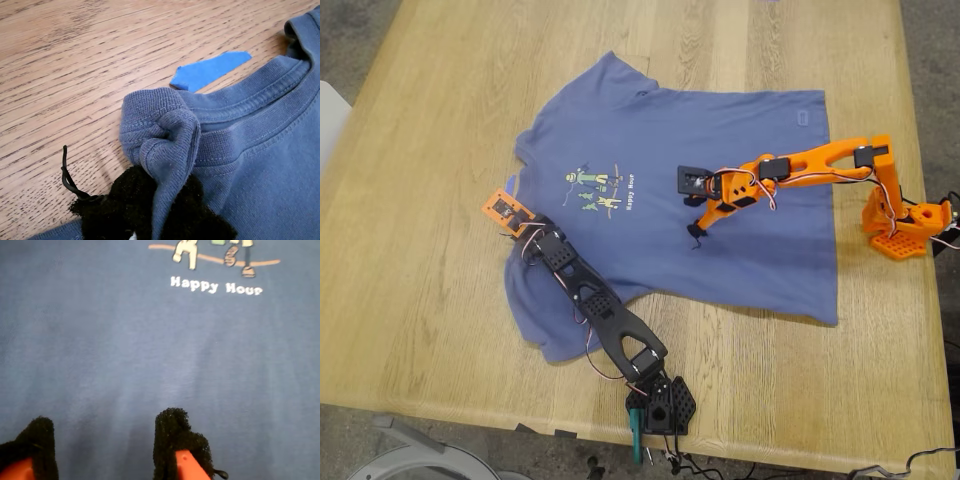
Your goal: Fold a T-shirt
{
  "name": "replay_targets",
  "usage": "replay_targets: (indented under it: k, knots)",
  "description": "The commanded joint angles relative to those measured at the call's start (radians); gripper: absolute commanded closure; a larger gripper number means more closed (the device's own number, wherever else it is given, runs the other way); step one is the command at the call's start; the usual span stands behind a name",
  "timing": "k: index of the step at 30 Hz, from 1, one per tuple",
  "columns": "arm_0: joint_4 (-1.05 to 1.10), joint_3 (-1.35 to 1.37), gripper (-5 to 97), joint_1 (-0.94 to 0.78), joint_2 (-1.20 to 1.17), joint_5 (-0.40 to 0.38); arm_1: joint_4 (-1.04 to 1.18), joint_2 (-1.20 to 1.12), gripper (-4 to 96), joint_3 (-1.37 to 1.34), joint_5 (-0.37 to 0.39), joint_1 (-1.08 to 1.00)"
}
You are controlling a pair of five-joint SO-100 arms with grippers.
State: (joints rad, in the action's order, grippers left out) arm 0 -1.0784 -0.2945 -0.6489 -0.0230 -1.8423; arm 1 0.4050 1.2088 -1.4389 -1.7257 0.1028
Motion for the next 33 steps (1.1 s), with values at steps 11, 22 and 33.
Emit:
replay_targets:
  k: [11,22,33]
  knots:
    - [-0.034,-0.040,92,0.058,-0.038,-0.011,0.061,0.008,62.0,0.060,0.023,0.043]
    - [-0.069,-0.040,92,0.092,-0.074,-0.012,-0.034,-0.029,61.8,0.006,0.054,0.055]
    - [-0.127,-0.040,92,0.112,-0.152,-0.012,-0.160,-0.173,61.8,0.066,0.120,0.067]
